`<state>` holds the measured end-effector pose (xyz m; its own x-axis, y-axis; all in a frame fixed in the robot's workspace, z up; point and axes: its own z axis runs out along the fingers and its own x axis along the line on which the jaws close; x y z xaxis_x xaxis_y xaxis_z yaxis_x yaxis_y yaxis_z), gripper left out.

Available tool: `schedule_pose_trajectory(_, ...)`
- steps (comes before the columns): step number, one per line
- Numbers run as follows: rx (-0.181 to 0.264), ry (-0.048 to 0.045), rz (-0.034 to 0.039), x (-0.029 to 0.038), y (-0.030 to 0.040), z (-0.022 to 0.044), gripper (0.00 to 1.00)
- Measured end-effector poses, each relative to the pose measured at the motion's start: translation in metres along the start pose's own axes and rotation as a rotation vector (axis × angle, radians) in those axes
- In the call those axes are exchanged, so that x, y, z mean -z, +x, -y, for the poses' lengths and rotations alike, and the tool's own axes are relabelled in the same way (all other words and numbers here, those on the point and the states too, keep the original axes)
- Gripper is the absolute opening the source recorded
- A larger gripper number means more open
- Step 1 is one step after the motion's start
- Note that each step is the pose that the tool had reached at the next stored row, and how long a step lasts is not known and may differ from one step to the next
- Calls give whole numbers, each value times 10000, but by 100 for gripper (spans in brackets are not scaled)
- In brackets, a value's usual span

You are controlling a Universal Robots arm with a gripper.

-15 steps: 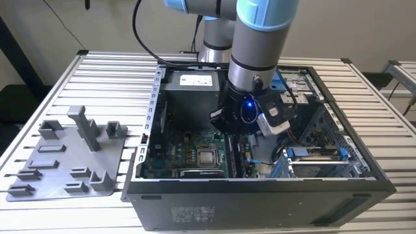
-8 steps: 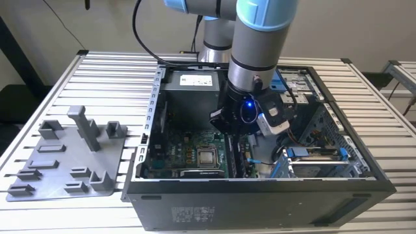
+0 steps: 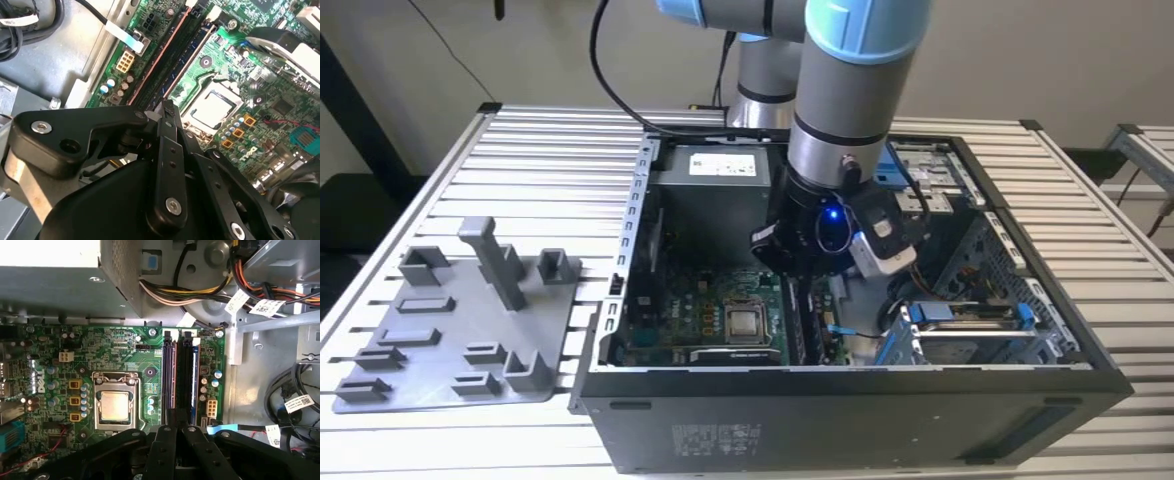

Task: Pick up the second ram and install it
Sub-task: 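Press down the second ram until it locks into place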

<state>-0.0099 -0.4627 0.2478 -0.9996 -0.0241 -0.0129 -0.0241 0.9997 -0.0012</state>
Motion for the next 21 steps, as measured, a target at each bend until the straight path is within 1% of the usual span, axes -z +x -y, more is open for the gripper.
schedule_pose_trajectory(5, 878, -12, 1, -1, 1, 0, 11)
schedule_pose_trajectory(10, 1441, -19, 1, -1, 4, -1, 11)
schedule_pose_trajectory(21, 3163, -40, 11, -1, 4, -1, 11)
